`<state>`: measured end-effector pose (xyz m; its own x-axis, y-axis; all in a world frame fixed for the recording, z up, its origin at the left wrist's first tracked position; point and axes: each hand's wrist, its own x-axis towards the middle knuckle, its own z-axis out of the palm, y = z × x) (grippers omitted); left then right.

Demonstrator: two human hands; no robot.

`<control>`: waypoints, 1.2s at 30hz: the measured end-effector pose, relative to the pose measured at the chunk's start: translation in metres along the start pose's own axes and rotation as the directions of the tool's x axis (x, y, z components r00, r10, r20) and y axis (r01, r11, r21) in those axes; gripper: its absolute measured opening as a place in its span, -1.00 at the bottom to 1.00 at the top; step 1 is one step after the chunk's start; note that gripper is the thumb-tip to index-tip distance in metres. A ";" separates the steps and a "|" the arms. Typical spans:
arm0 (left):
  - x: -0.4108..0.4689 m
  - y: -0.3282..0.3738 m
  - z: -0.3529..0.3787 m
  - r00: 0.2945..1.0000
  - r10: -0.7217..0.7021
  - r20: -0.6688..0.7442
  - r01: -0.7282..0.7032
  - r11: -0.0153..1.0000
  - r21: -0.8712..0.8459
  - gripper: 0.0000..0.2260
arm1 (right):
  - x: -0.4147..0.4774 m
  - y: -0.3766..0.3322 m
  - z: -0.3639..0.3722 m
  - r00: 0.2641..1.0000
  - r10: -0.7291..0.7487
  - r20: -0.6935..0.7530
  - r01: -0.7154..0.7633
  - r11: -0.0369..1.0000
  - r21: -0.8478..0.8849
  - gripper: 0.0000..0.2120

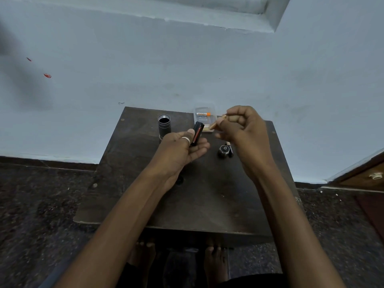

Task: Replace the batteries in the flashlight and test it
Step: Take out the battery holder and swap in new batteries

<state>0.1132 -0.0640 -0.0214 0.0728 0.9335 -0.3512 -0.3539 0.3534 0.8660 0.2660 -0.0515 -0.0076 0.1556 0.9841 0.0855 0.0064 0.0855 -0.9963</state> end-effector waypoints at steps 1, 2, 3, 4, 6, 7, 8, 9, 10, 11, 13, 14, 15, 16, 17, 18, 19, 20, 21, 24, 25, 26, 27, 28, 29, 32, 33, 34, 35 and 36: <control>-0.001 0.000 0.000 1.000 -0.008 0.004 0.008 1.000 -0.002 -0.73 | 0.001 -0.002 -0.005 0.999 0.020 -0.027 -0.020 0.999 0.025 -0.79; -0.001 0.001 0.000 1.000 -0.011 0.007 0.011 1.000 -0.002 -0.73 | 0.002 -0.002 -0.009 0.998 0.026 -0.055 -0.026 1.000 0.000 -0.78; -0.001 0.001 0.001 1.000 -0.011 0.009 0.011 1.000 -0.002 -0.73 | 0.003 -0.001 -0.013 0.996 0.024 -0.084 -0.028 0.998 -0.053 -0.77; -0.002 0.002 0.001 1.000 -0.012 0.008 0.012 1.000 -0.002 -0.73 | 0.005 0.002 -0.016 0.993 0.012 -0.119 -0.029 0.990 -0.137 -0.76; -0.001 0.003 0.002 1.000 -0.015 0.003 0.015 1.000 -0.001 -0.73 | 0.009 0.010 -0.022 0.984 -0.012 -0.179 -0.046 0.948 -0.315 -0.78; -0.001 0.002 0.002 1.000 -0.017 0.001 0.017 1.000 0.000 -0.73 | 0.010 0.013 -0.025 0.981 -0.015 -0.194 -0.062 0.920 -0.387 -0.80; -0.001 0.002 0.002 1.000 -0.018 0.000 0.018 1.000 0.003 -0.73 | 0.012 0.016 -0.029 0.980 -0.018 -0.199 -0.076 0.888 -0.453 -0.82; -0.001 0.002 0.002 1.000 -0.019 0.000 0.019 1.000 0.005 -0.74 | 0.014 0.019 -0.032 0.980 -0.022 -0.198 -0.084 0.854 -0.513 -0.84; -0.001 0.002 0.002 1.000 -0.021 0.000 0.021 1.000 0.006 -0.73 | 0.015 0.021 -0.035 0.981 -0.026 -0.191 -0.090 0.814 -0.574 -0.85; 0.000 0.002 0.002 1.000 -0.025 0.001 0.025 1.000 0.006 -0.73 | 0.015 0.023 -0.038 0.983 -0.026 -0.182 -0.096 0.770 -0.631 -0.88; 0.000 0.002 0.002 0.999 -0.032 0.005 0.032 0.999 0.004 -0.73 | 0.015 0.029 -0.043 0.985 -0.016 -0.170 -0.114 0.675 -0.729 -0.92; 0.000 0.001 0.002 0.999 -0.035 0.008 0.035 0.999 0.002 -0.72 | 0.014 0.032 -0.045 0.986 -0.010 -0.168 -0.124 0.629 -0.767 -0.92; 0.000 0.001 0.002 0.999 -0.037 0.013 0.037 0.999 0.000 -0.72 | 0.014 0.035 -0.046 0.986 -0.006 -0.165 -0.130 0.590 -0.797 -0.91; -0.001 0.001 0.002 0.999 -0.038 0.017 0.038 0.999 -0.001 -0.72 | 0.014 0.038 -0.046 0.987 0.000 -0.159 -0.132 0.559 -0.819 -0.90; -0.001 0.001 0.003 0.999 -0.040 0.022 0.040 0.999 -0.003 -0.71 | 0.014 0.040 -0.047 0.988 0.004 -0.152 -0.131 0.534 -0.835 -0.89; -0.001 0.002 0.003 0.999 -0.043 0.027 0.043 0.999 -0.004 -0.71 | 0.013 0.041 -0.046 0.989 0.008 -0.146 -0.129 0.511 -0.850 -0.89; -0.001 0.002 0.003 0.998 -0.049 0.032 0.049 0.999 -0.002 -0.70 | 0.013 0.041 -0.045 0.990 0.013 -0.141 -0.130 0.490 -0.862 -0.88; -0.002 0.002 0.003 0.998 -0.055 0.037 0.055 0.998 0.002 -0.70 | 0.012 0.041 -0.044 0.991 0.017 -0.135 -0.127 0.472 -0.872 -0.87; -0.002 0.002 0.004 0.997 -0.062 0.040 0.061 0.998 0.007 -0.70 | 0.012 0.041 -0.044 0.991 0.018 -0.129 -0.123 0.460 -0.880 -0.85; -0.003 0.002 0.005 0.996 -0.073 0.045 0.073 0.997 0.017 -0.70 | 0.013 0.041 -0.042 0.993 0.024 -0.119 -0.117 0.450 -0.885 -0.83; -0.004 0.003 0.005 0.996 -0.074 0.043 0.073 0.997 0.024 -0.70 | 0.013 0.042 -0.041 0.992 0.029 -0.121 -0.121 0.461 -0.879 -0.83; -0.004 0.003 0.005 0.996 -0.074 0.041 0.072 0.997 0.035 -0.70 | 0.014 0.042 -0.041 0.992 0.034 -0.125 -0.126 0.481 -0.868 -0.83; -0.005 0.003 0.005 0.997 -0.072 0.037 0.071 0.996 0.049 -0.70 | 0.015 0.042 -0.040 0.991 0.033 -0.128 -0.127 0.501 -0.856 -0.83; -0.005 0.004 0.005 0.997 -0.070 0.032 0.068 0.996 0.063 -0.69 | 0.015 0.041 -0.039 0.991 0.023 -0.131 -0.124 0.513 -0.850 -0.84; -0.005 0.004 0.004 0.997 -0.068 0.027 0.066 0.995 0.074 -0.68 | 0.015 0.040 -0.039 0.991 0.003 -0.131 -0.114 0.517 -0.848 -0.84; -0.006 0.005 0.002 0.997 -0.073 0.028 0.071 0.995 0.068 -0.67 | 0.014 0.034 -0.036 0.988 -0.102 -0.115 -0.039 0.557 -0.830 -0.88; -0.006 0.006 0.002 0.997 -0.074 0.034 0.072 0.996 0.058 -0.67 | 0.012 0.031 -0.034 0.986 -0.138 -0.097 0.004 0.591 -0.806 -0.90; -0.006 0.006 0.002 0.997 -0.074 0.038 0.072 0.996 0.048 -0.67 | 0.011 0.027 -0.031 0.984 -0.163 -0.076 0.046 0.635 -0.772 -0.90; -0.006 0.006 0.002 0.997 -0.072 0.039 0.071 0.997 0.041 -0.66 | 0.009 0.023 -0.027 0.982 -0.179 -0.055 0.084 0.682 -0.726 -0.89; -0.006 0.006 0.002 0.997 -0.069 0.040 0.068 0.997 0.036 -0.66 | 0.008 0.019 -0.024 0.982 -0.186 -0.035 0.114 0.729 -0.674 -0.88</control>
<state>0.1126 -0.0674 -0.0128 0.1342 0.9083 -0.3961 -0.3147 0.4181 0.8522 0.2907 -0.0461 -0.0261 0.1863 0.9448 0.2694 0.6887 0.0700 -0.7217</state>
